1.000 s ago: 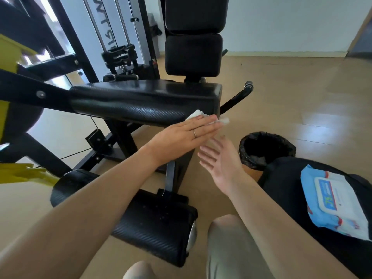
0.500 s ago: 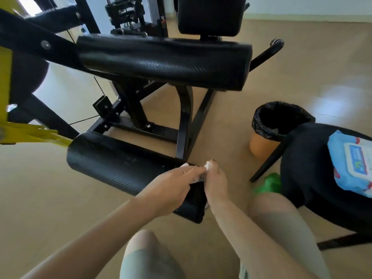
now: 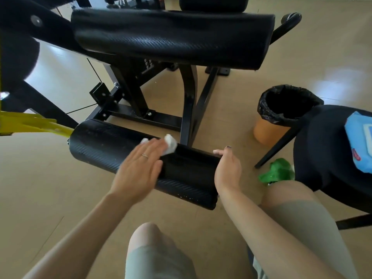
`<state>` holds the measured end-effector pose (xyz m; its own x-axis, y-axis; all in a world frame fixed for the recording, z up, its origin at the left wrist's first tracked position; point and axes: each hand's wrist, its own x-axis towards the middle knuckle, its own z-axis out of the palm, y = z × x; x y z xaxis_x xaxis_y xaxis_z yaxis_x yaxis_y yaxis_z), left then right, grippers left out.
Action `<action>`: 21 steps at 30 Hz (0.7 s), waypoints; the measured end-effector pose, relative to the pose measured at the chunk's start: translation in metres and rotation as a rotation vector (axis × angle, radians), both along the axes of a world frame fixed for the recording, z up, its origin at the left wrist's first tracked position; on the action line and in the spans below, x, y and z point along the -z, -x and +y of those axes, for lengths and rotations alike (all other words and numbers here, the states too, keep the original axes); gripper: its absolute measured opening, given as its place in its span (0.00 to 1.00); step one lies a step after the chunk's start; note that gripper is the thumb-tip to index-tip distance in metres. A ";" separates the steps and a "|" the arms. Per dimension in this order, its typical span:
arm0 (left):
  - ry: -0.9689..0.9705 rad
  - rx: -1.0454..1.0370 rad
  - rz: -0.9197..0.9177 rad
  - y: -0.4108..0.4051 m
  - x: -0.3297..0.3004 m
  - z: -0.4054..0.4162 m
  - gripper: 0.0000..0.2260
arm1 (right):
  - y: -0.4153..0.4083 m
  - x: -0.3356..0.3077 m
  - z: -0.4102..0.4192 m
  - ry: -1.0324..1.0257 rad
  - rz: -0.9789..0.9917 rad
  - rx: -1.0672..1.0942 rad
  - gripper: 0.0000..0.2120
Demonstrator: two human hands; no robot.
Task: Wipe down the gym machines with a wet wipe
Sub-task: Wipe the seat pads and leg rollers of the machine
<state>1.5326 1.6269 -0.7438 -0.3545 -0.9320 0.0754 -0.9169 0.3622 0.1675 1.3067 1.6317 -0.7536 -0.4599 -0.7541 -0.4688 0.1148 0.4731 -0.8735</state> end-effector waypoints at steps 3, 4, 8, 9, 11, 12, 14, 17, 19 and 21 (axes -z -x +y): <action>0.023 -0.084 0.104 0.004 -0.004 -0.002 0.24 | -0.002 0.001 0.000 0.004 0.021 0.021 0.23; 0.013 -0.057 0.166 0.023 -0.007 0.004 0.23 | -0.004 -0.001 -0.001 0.009 0.028 0.032 0.23; 0.019 0.249 0.124 0.101 0.009 0.040 0.25 | -0.005 -0.001 -0.003 0.044 0.080 0.068 0.25; 0.016 0.272 0.101 0.103 0.012 0.042 0.25 | -0.005 0.000 -0.004 0.043 0.095 0.066 0.26; 0.026 0.286 0.048 0.086 0.016 0.035 0.25 | -0.005 0.001 -0.002 0.053 0.112 0.058 0.25; 0.017 0.273 0.036 0.071 0.015 0.030 0.25 | -0.006 0.002 -0.002 0.055 0.102 0.062 0.24; 0.047 0.170 0.064 0.034 0.010 0.018 0.24 | -0.007 0.001 0.000 0.052 0.070 0.064 0.24; 0.079 -0.083 0.135 -0.021 0.008 -0.006 0.21 | -0.008 0.001 0.001 0.058 0.074 0.063 0.24; 0.096 -0.157 0.190 -0.025 0.007 -0.012 0.23 | -0.008 0.001 0.001 0.070 0.081 0.073 0.24; 0.094 -0.131 0.249 0.005 0.008 -0.001 0.24 | -0.009 0.001 -0.001 0.079 0.090 0.091 0.24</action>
